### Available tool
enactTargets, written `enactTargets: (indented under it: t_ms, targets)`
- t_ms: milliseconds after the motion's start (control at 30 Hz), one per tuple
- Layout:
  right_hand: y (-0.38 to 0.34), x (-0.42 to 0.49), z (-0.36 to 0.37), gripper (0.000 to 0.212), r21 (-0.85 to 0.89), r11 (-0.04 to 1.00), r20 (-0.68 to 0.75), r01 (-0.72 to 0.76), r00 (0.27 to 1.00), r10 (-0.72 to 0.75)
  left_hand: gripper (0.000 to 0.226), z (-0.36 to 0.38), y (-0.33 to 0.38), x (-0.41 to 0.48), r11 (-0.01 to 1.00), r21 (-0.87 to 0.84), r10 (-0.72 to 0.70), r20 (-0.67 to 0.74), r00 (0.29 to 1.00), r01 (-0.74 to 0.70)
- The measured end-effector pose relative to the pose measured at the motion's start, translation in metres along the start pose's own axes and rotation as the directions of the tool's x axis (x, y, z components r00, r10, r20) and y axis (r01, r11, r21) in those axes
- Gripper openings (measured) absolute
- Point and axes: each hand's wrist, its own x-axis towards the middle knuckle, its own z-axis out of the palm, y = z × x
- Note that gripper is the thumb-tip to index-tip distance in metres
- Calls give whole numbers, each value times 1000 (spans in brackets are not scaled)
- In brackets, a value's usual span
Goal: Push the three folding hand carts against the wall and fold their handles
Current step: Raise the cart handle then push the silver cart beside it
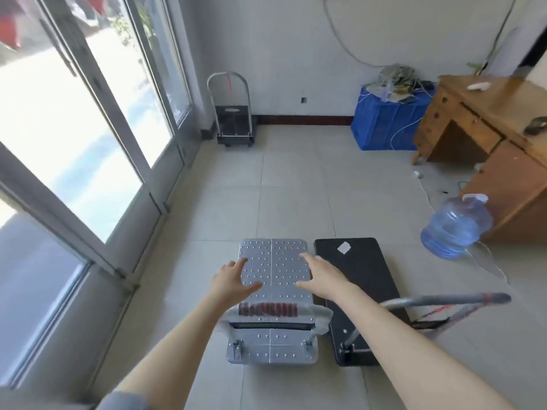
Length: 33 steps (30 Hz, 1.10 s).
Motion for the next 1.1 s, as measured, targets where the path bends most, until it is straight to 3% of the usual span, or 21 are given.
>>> enactTargets:
  t_ms: [267,533,667,733,833,933,1100]
  targets:
    - [25,7,49,84,-69,997,222,26,975,-10,83,49,-17,-14,986,165,-44,160,986,17]
    - [25,41,90,81,-106,994,248,-17,968,43,80,80,-19,26,945,302,47,257,965,-126]
    - [21,55,109,75,-114,993,269,-5,963,35,67,98,-32,45,953,298,-55,329,943,-48]
    - [22,63,121,66,-102,994,297,-34,953,63,45,108,-39,52,950,309,-69,335,940,-40]
    - [24,76,139,32,-175,984,230,-37,970,77,24,117,-45,63,948,312,-35,317,948,-69]
    - [23,92,140,19,-238,971,141,-39,987,75,24,111,-47,84,949,305,-25,329,944,-81]
    - [17,130,121,3,-219,974,154,-62,983,98,24,100,-45,123,956,282,-17,336,942,-84]
